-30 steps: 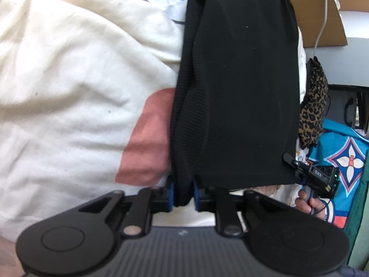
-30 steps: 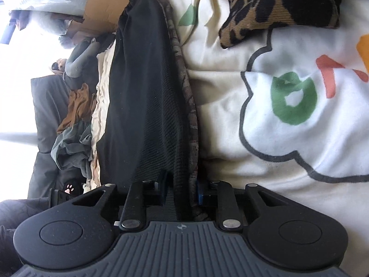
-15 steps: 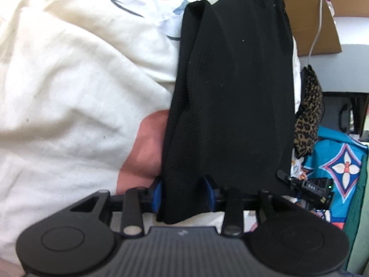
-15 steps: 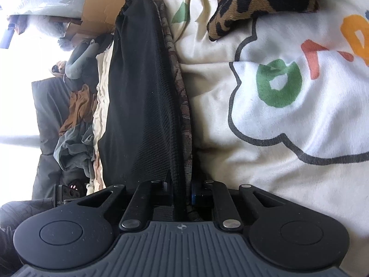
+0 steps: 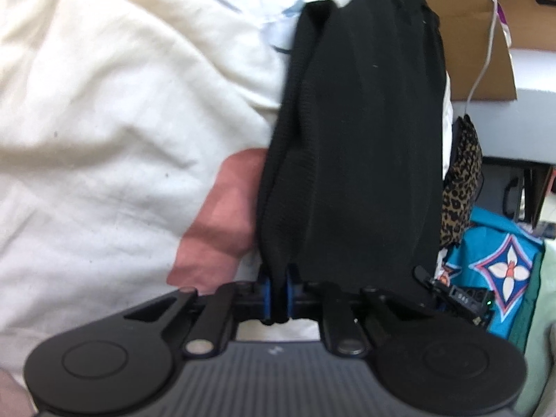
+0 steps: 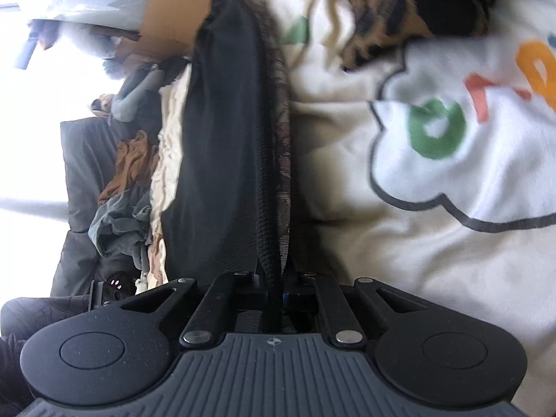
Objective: Fold clothes
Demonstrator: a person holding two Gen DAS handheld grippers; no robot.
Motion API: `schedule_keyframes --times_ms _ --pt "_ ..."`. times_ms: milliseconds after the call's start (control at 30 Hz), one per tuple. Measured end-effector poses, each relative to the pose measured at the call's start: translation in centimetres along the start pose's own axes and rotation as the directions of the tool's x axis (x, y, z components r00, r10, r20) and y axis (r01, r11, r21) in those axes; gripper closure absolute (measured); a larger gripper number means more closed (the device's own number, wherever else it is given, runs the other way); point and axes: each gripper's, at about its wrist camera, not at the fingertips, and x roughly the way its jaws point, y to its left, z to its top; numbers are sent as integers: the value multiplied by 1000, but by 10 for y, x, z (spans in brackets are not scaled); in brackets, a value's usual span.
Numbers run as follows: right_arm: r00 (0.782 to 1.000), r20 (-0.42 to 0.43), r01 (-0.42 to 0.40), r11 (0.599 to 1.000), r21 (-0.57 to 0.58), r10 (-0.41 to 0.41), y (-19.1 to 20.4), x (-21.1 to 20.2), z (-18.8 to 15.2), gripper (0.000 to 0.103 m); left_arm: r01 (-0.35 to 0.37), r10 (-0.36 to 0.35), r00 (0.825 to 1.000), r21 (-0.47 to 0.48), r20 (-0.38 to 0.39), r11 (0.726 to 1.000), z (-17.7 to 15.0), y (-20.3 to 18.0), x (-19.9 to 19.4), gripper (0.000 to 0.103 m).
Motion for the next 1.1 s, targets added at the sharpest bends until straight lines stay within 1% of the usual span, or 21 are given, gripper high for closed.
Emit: schedule_keyframes --times_ms 133,233,267,300,400,467,500,567,667,767,967,1100 --pt "999 48 -18 999 -31 19 16 -14 -1 99 -2 2 1000 26 7 1000 -8 -26 -27 95" --pt "997 69 -41 997 -65 46 28 -22 -3 99 -9 8 1000 37 14 999 14 -33 -47 95" --pt "996 72 -50 996 -75 56 32 -25 -3 99 -16 15 1000 46 15 999 15 -34 -52 95" --pt "995 75 -60 995 -85 66 35 -27 -4 99 -25 24 1000 58 16 998 13 -35 -55 96" --pt "994 76 -73 991 -110 82 46 -34 -7 99 -37 36 999 54 22 998 12 -50 -41 96" --pt "992 81 -82 989 -123 92 52 -40 -11 99 -48 46 998 60 30 997 10 -54 -51 96" --pt "991 87 -87 988 -128 99 54 -44 -13 99 -56 53 998 66 38 996 0 -69 -43 96" --pt "988 102 -101 986 -132 114 56 -53 -18 99 -58 54 997 78 49 995 -9 -79 -48 96" --pt "982 134 -120 985 -125 136 58 -62 -29 99 -51 48 998 85 44 995 -23 -83 -69 96" --pt "979 141 -127 984 -126 144 62 -71 -42 99 -47 44 998 91 34 995 -35 -88 -82 96" --pt "977 144 -141 982 -126 159 69 -92 -66 99 -42 42 999 80 -10 996 -56 -90 -99 96" --pt "974 153 -149 981 -123 167 71 -102 -77 98 -34 37 999 73 -34 997 -68 -92 -104 96"
